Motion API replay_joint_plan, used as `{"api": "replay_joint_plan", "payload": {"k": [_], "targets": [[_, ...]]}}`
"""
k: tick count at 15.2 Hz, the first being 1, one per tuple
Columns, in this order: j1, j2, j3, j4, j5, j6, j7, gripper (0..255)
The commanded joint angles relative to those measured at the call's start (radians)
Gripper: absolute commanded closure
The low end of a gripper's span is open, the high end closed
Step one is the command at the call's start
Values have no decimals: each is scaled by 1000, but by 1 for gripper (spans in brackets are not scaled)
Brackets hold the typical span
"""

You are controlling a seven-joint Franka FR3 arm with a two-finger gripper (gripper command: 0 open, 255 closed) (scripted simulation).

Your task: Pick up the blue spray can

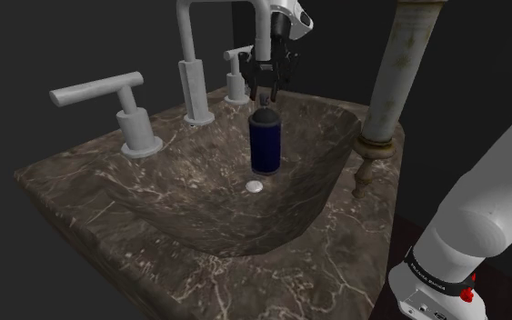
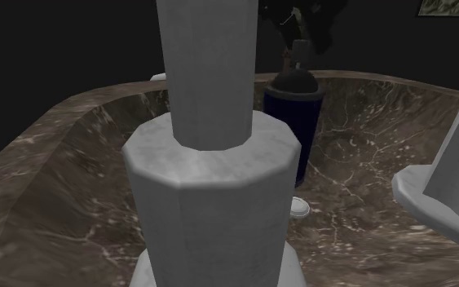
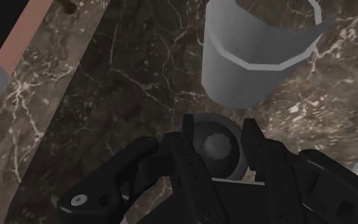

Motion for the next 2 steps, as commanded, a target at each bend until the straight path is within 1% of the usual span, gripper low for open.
{"api": "replay_joint_plan", "payload": {"k": [1,2], "targets": [[-1,3,-1,19,2,-14,8,255],[-1,3,-1,19,2,-14,8,255]]}}
